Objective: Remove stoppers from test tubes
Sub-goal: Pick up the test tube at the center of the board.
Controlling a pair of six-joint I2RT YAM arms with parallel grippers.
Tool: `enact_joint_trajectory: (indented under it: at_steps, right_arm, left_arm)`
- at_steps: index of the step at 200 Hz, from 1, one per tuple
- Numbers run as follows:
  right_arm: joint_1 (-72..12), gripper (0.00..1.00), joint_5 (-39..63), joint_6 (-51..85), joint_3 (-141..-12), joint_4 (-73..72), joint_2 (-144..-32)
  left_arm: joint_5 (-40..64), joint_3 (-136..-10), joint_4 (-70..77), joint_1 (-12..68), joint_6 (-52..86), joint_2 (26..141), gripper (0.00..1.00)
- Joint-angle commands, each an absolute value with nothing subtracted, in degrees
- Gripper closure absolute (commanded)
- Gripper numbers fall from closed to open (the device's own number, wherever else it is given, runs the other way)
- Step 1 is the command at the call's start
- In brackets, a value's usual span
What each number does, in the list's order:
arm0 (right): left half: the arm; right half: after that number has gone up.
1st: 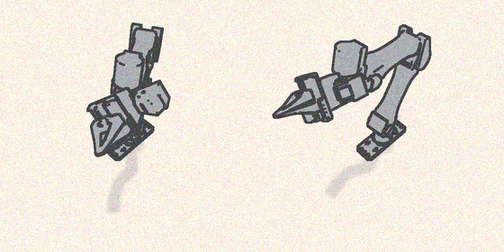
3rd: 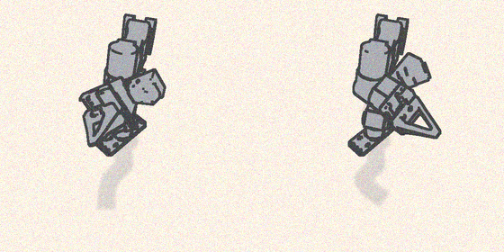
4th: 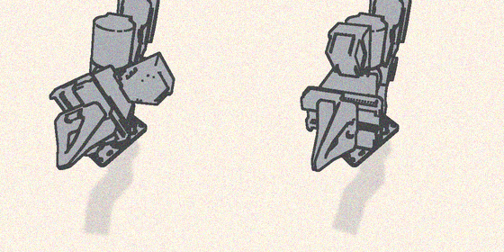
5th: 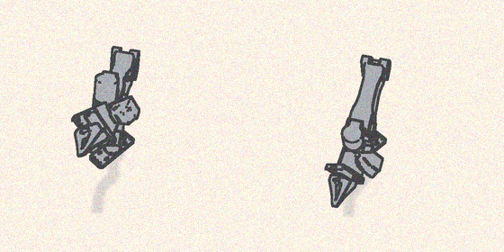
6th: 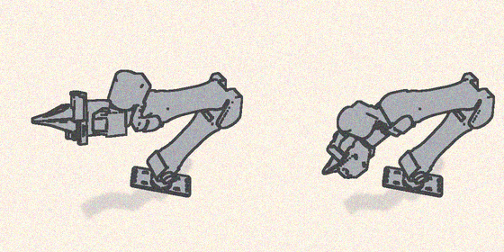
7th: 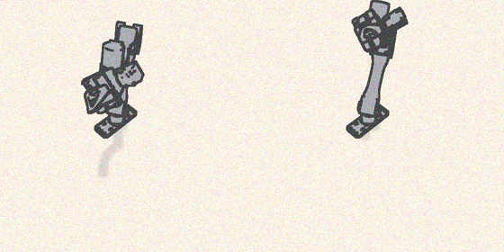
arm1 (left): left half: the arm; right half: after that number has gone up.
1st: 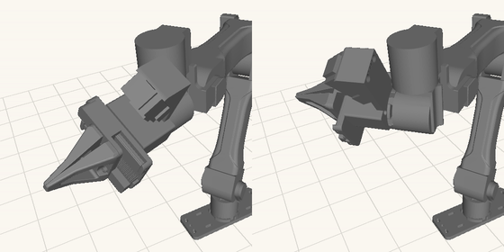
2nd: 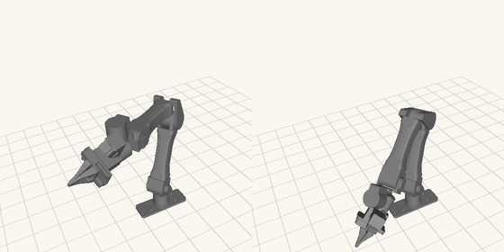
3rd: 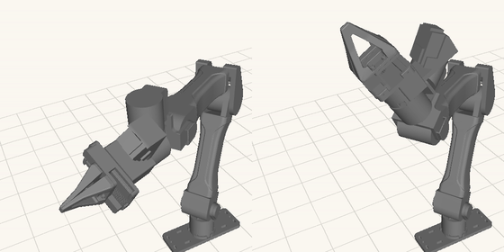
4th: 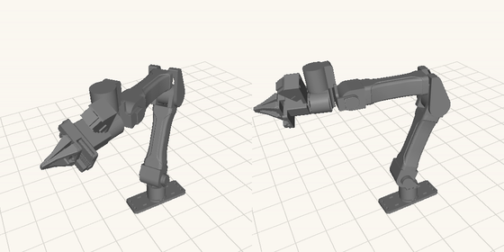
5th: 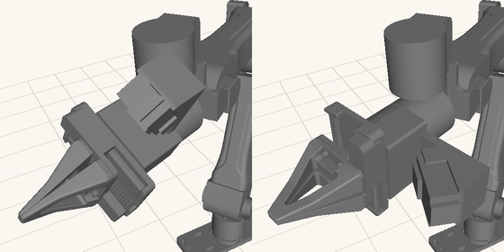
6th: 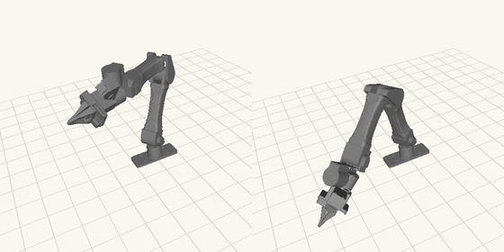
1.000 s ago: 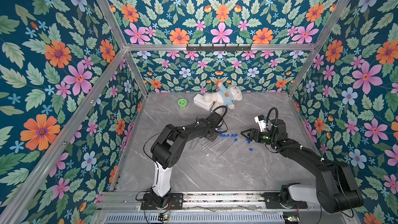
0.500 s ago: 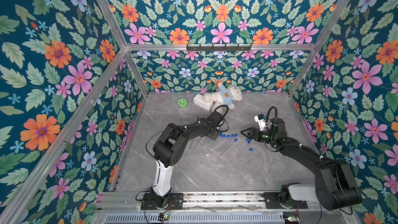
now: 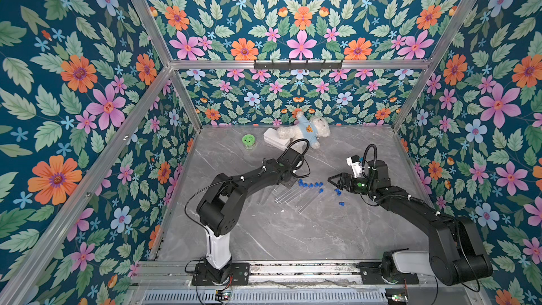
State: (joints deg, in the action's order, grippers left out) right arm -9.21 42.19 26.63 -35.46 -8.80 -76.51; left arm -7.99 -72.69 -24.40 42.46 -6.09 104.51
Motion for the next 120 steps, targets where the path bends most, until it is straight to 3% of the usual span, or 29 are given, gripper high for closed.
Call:
enact_joint_trajectory:
  at_steps: [1,26,54,120]
  right_arm:
    - [-9.2,0.13,46.0,27.3,-35.9,-9.4,-77.2]
    - [-10.1,0.14,51.2,28.7,-35.5,-13.0,-77.7]
    - [-14.4,0.15,52.0,25.1,-38.5,-7.7,-78.8]
    - [-16.6,0.2,56.3,26.9,-38.4,-10.3,-80.7]
  left_arm:
    - [-7.3,-68.8,-22.2,44.6,-9.4,99.5,0.96]
    - [-6.0,-64.4,-21.2,47.9,-10.1,94.3,0.96]
    - [-5.1,-61.3,-20.5,51.5,-10.5,90.6,0.96]
    - [-3.0,-59.4,-20.0,55.9,-11.2,86.5,0.97]
